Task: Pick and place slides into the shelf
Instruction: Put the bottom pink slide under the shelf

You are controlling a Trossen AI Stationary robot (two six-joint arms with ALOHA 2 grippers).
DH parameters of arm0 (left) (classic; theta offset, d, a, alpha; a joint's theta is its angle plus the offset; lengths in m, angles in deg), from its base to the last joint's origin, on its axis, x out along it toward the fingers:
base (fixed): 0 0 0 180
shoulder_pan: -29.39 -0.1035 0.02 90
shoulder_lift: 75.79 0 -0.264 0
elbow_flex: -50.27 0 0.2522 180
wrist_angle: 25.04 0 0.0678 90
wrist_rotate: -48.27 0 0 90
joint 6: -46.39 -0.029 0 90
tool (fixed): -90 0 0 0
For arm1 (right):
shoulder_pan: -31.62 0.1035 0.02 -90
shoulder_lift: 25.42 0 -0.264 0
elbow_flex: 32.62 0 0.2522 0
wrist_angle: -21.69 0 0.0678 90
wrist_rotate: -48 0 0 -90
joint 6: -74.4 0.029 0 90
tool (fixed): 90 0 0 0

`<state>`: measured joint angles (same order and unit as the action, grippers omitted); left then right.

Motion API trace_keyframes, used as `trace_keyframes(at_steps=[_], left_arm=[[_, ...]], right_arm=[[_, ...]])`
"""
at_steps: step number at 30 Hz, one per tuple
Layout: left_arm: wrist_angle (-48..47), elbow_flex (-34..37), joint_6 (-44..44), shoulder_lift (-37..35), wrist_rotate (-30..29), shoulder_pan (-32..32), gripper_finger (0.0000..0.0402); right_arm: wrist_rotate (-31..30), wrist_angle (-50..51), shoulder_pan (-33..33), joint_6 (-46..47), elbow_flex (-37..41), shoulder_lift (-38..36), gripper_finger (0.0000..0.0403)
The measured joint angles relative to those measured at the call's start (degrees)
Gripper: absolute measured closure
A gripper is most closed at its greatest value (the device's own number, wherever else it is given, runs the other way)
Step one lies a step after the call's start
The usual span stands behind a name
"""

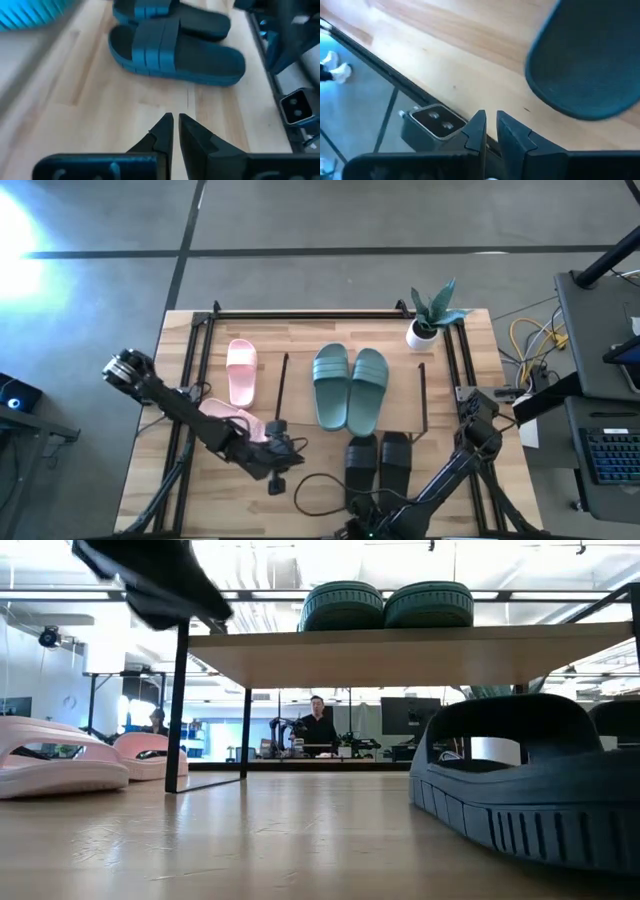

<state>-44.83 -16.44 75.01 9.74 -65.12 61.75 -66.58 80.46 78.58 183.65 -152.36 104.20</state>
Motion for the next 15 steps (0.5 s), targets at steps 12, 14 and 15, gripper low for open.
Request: trace_keyframes(at_steps=[12,14,15], left_arm=[[-14.73,2.94,-8.1,-14.35,-2.38,0.02,0.0387],[-21.11,3.64,-6.52,-17.11,-2.12,-0.08,0.0387],[-25.81,3.82,-4.72,-18.38,-2.12,-0.17,0.0387]], right_arm=[[-15.14,3.71,-1.15,9.42,-4.56,-0.02,0.0364],[-14.6,3.73,-2.41,5.89,-5.46,-0.02,0.0364],[-13.44,3.69,-3.0,3.68,-5.86,-0.02,0.0364]])
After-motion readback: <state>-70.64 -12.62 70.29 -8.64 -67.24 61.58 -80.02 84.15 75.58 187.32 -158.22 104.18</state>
